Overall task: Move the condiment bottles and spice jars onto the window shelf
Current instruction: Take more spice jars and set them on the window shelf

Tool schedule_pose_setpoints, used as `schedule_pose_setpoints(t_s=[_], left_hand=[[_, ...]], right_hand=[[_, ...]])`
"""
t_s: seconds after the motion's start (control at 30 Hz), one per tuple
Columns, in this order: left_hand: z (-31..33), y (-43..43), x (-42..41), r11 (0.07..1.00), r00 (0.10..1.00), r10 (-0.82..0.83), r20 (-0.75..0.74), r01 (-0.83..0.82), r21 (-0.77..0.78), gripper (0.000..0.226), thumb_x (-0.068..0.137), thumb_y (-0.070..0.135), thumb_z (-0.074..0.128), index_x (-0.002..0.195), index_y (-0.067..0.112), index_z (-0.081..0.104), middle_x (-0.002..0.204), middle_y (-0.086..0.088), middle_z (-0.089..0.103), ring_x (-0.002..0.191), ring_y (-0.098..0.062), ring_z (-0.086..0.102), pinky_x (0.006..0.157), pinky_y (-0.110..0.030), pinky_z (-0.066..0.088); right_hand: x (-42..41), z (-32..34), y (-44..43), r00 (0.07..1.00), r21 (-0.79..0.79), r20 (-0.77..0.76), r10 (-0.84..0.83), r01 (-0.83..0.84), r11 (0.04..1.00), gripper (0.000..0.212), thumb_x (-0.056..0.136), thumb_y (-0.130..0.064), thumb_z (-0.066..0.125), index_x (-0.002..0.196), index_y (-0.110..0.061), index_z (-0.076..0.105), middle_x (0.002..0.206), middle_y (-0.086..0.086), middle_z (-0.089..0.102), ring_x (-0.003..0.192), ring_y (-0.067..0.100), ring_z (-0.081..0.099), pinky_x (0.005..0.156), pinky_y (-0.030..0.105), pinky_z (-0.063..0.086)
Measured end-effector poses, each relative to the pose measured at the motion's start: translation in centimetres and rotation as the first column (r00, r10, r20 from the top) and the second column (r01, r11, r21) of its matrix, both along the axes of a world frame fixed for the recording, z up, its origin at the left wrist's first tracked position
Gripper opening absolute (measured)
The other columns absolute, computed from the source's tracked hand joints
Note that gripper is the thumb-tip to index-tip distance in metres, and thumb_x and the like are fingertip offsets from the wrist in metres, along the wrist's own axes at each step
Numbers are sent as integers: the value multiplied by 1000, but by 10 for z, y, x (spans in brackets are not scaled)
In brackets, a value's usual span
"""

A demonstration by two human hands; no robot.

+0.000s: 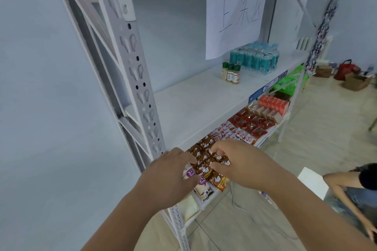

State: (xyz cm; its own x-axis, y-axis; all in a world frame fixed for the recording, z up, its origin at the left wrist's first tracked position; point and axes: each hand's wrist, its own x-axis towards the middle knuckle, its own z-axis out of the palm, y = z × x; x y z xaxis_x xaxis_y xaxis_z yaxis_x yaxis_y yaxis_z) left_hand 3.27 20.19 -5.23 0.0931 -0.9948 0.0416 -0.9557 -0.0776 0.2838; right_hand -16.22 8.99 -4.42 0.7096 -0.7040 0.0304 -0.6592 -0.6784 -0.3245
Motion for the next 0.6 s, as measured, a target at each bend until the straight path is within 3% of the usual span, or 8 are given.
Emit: schedule_pose_setpoints(t_s=[0.6], left_hand=[[-8, -157, -106, 953, 943, 300, -147, -288, 95, 45, 93, 66, 54, 134, 47, 51, 138, 24, 51, 123, -2, 52, 104, -34, 48]], right_hand=[[-106, 0, -193, 989, 69, -17, 149, -148, 987, 42, 97, -55, 56, 136, -37, 53, 131, -17, 60, 116, 2, 57, 96, 31, 51]])
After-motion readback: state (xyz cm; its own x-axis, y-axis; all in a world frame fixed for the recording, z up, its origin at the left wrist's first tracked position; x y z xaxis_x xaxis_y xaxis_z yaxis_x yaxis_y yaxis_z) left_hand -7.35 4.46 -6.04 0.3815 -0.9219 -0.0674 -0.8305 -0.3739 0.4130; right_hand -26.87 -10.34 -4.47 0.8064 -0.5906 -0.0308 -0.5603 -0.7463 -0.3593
